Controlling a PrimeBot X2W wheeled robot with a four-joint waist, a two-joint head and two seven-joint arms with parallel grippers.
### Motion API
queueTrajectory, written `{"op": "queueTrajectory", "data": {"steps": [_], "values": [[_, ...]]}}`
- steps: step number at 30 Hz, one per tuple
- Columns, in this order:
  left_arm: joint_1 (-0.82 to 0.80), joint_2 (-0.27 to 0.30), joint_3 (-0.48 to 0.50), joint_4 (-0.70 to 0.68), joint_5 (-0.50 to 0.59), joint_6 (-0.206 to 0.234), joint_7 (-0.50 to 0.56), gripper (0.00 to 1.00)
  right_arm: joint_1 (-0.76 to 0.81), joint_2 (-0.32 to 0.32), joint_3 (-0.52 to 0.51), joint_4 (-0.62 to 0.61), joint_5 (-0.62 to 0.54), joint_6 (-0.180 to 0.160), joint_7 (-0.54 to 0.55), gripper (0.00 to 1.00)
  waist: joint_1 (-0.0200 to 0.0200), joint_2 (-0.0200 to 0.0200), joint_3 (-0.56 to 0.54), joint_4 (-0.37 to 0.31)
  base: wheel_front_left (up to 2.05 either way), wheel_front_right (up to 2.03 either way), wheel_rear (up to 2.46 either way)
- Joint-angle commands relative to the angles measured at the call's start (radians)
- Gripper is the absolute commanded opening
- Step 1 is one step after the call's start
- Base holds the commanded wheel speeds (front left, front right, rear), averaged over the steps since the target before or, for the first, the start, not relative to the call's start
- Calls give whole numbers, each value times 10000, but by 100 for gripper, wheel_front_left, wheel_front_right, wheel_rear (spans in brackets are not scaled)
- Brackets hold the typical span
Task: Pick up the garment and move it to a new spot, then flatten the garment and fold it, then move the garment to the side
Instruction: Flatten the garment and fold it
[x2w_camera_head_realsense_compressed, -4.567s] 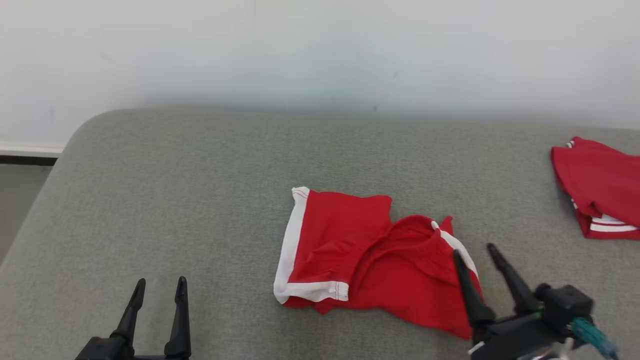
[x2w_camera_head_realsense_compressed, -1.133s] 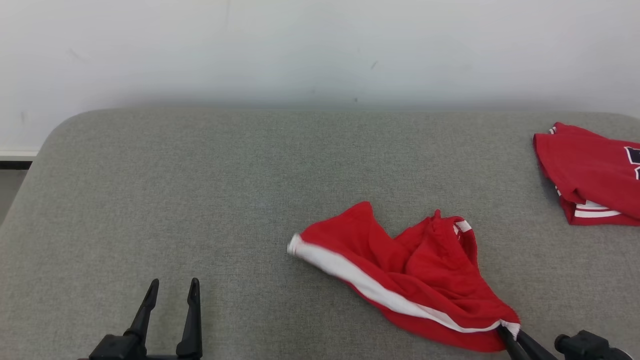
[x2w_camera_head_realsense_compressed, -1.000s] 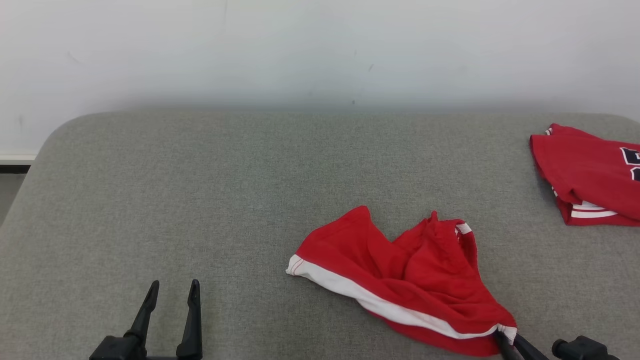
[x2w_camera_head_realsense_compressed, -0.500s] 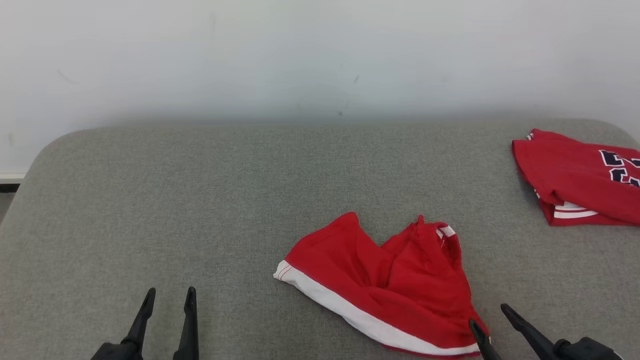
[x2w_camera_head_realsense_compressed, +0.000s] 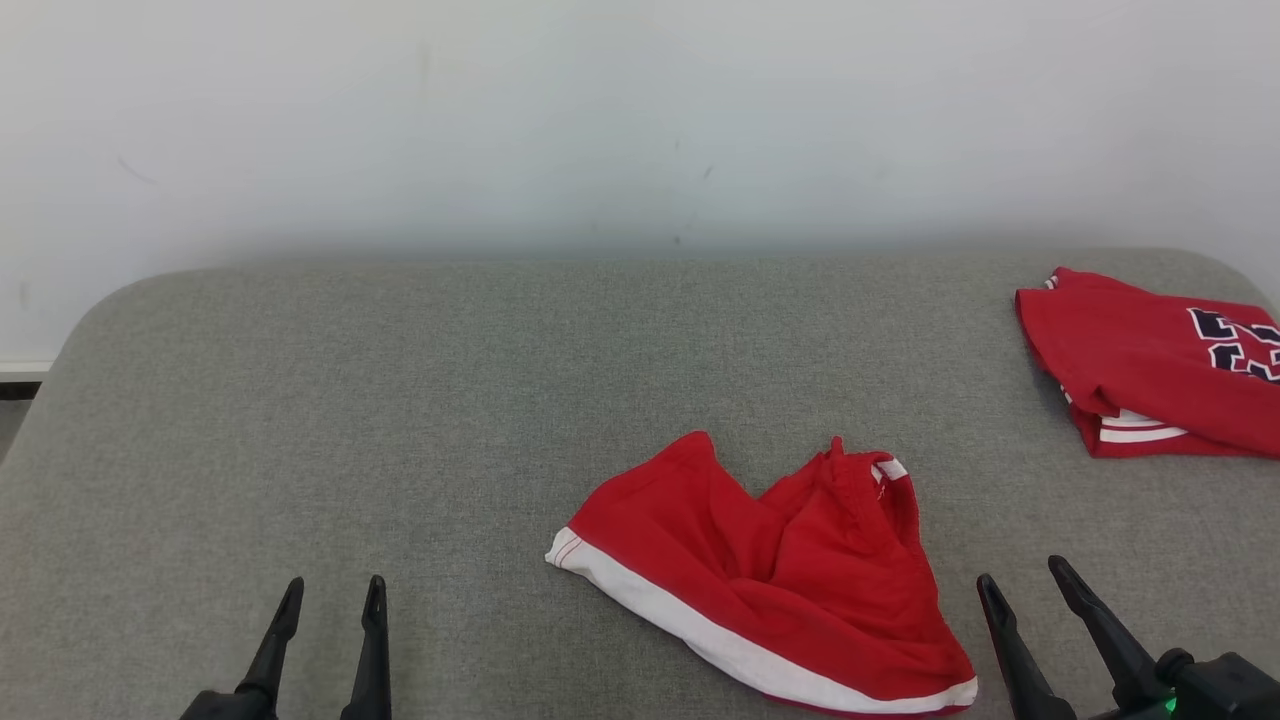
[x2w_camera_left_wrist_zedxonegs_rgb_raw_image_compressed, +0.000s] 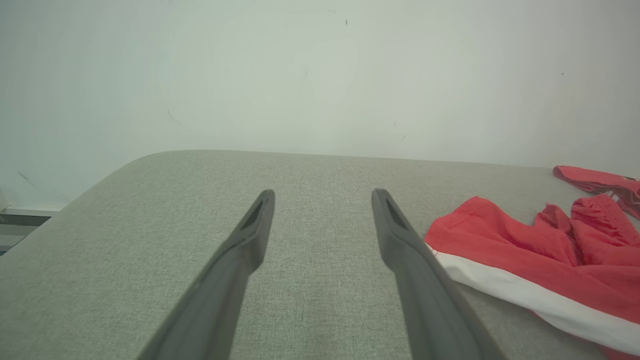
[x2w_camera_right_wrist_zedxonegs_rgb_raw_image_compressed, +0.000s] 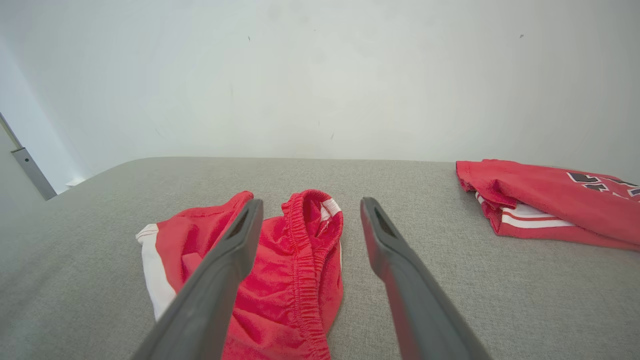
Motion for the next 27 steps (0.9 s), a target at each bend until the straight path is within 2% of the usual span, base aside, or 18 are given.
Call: {"op": "queueTrajectory", "data": {"steps": [1,11,17,22,25,27], "values": [[84,28,34,-70,47,14,-33,100,188,254,-282,-59,-175,-32,-77,100,0,0,-13,8,0,0,0],[156,107,194,-204,35,14,-33,100,596,1286,-1387,-290,-786,-32,-93,100,0,0,35,53,0,0,0],[168,90,253,-216,30,14,-33,100,636,1657,-1500,-288,-1044,-32,-95,100,0,0,98,80,0,0,0],[177,103,284,-224,43,14,-33,100,562,1679,-1365,-242,-1098,-32,-96,100,0,0,128,67,0,0,0],[-48,209,122,-254,-245,14,-33,100,385,1442,-1157,-157,-1053,-32,-96,100,0,0,176,-1,0,0,0],[-246,501,-100,-262,-336,14,-33,100,300,1167,-876,-18,-1018,-32,-95,100,0,0,230,-80,0,0,0]]}}
